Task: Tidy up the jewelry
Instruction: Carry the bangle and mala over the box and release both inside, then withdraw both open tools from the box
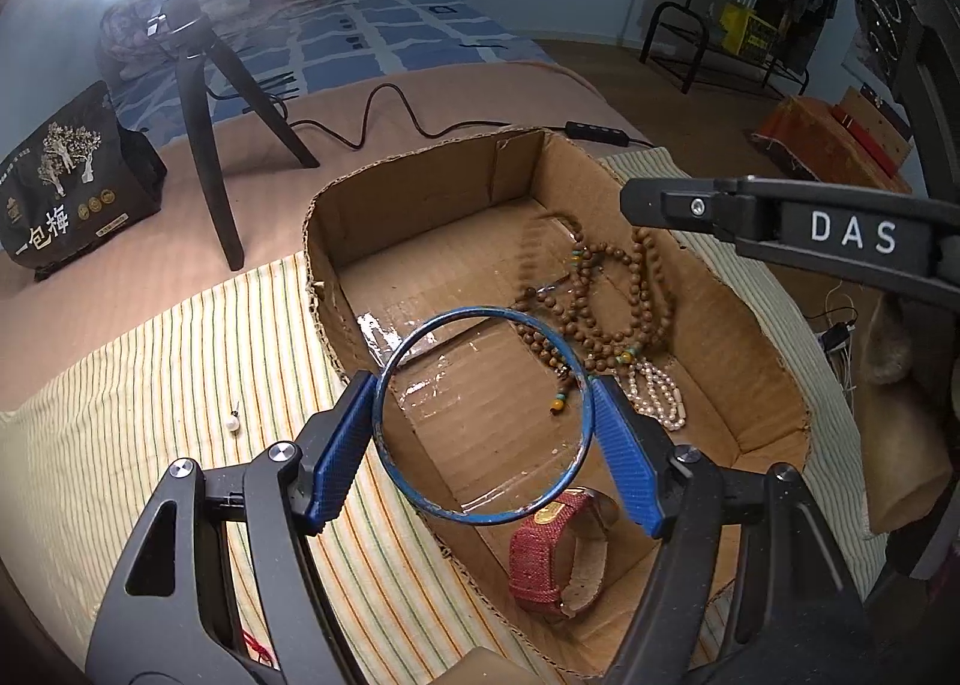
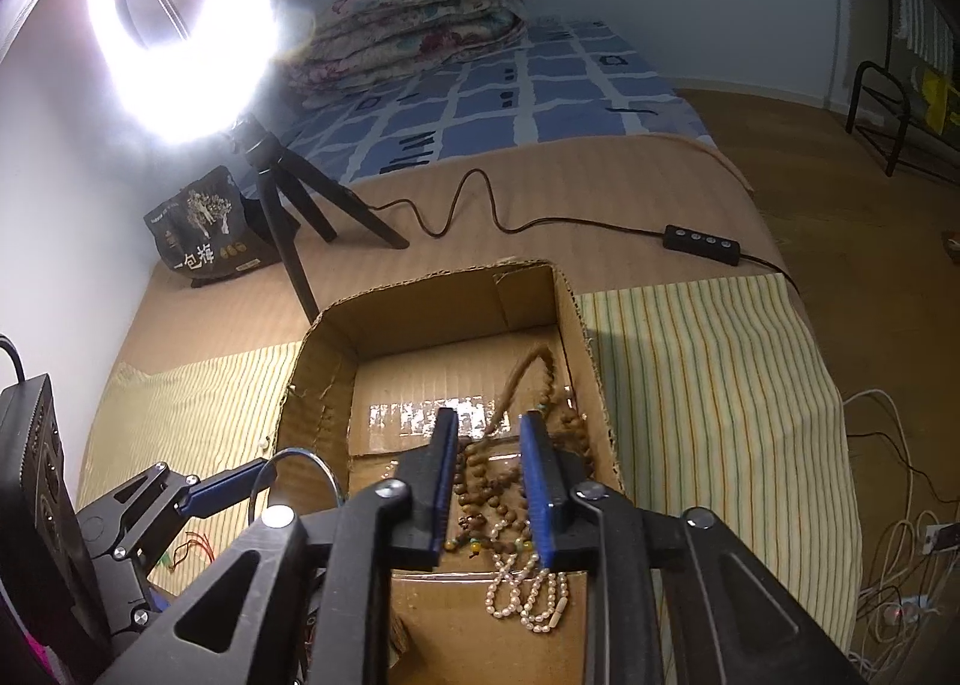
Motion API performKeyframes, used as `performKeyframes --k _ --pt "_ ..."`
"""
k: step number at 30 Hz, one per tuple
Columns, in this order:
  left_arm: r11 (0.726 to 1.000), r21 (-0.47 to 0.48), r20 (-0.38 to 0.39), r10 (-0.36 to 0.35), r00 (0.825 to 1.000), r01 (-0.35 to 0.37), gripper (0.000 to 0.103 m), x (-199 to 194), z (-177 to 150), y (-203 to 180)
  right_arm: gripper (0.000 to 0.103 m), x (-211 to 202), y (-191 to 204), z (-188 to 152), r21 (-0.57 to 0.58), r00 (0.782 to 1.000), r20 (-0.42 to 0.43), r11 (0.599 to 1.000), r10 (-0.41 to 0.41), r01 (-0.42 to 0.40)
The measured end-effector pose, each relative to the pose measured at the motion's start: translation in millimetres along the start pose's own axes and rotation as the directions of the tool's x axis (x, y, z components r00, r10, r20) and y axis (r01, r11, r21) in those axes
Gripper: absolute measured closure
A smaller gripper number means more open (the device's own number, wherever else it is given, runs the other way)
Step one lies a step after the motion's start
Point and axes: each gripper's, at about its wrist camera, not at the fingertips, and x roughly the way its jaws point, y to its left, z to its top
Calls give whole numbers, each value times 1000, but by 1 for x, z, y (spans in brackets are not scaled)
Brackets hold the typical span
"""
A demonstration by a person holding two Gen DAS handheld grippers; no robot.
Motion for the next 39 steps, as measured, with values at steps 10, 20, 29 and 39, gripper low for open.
performKeyframes --k 10,20,29,39 --pt "1000 -16 -8 -6 1000 5 29 -5 0 3 63 -6 -4 1 20 1000 7 1000 -20 19" --pt "1000 -25 32 0 999 0 29 -29 -2 12 61 -16 2 -1 24 1000 22 1000 -15 15" --pt "998 -63 71 32 997 -27 29 -66 -14 48 57 -31 31 -9 -17 999 39 1000 13 -12" --pt "988 -133 114 88 990 -72 29 -109 -34 103 32 -46 79 -21 -82 995 67 994 79 -73"
